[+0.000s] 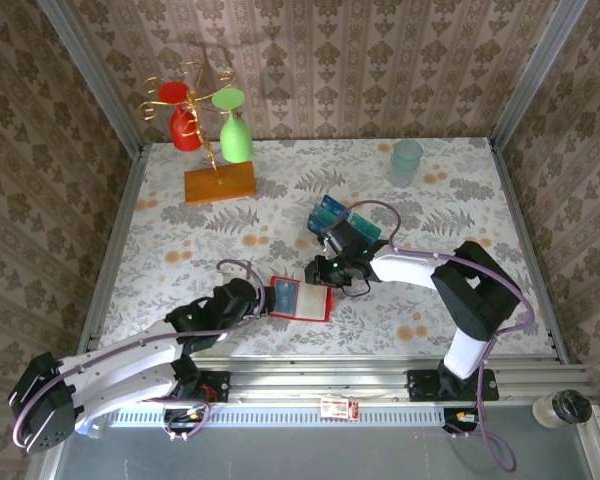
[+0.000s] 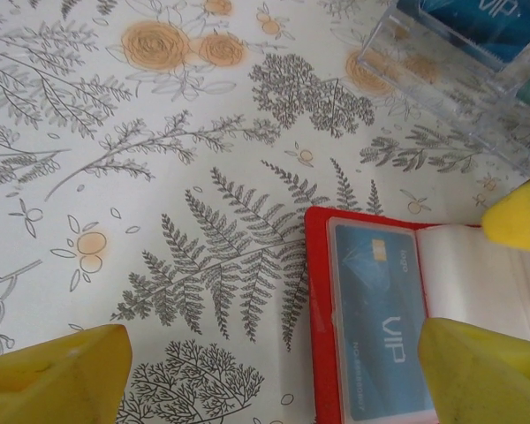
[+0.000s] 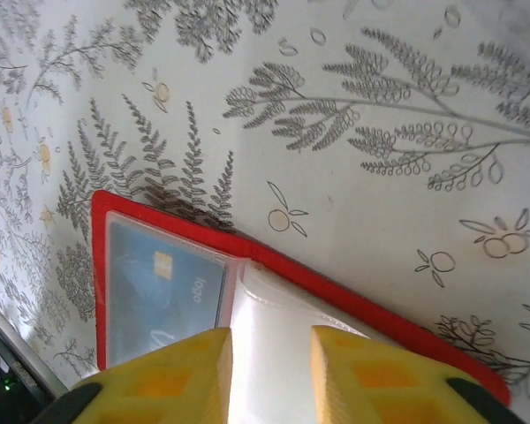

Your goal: Put the credit cards into the card holder

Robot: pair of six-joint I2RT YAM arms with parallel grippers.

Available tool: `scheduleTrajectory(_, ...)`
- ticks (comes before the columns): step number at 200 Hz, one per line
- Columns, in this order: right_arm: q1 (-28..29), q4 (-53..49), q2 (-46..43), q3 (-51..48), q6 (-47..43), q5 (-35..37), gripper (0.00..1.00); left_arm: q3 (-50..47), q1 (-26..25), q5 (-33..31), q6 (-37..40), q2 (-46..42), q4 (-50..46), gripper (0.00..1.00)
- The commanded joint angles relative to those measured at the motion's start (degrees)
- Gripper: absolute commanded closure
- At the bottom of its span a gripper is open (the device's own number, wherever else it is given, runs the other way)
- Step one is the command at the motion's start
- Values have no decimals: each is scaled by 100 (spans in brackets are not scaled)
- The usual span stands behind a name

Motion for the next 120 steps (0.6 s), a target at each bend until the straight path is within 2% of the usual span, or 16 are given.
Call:
scheduleTrajectory(1,-47,-521,-245,25,-289,302,77,146,-139,60,117,300,193,14)
scheduleTrajectory(43,-51,-817,-138,36,-497,437,93,499,-489,-81,155,1095,383,12)
scheduleTrajectory(120,36,-515,396,176,-428,73,98,970,-652,91,393,2195,636,4)
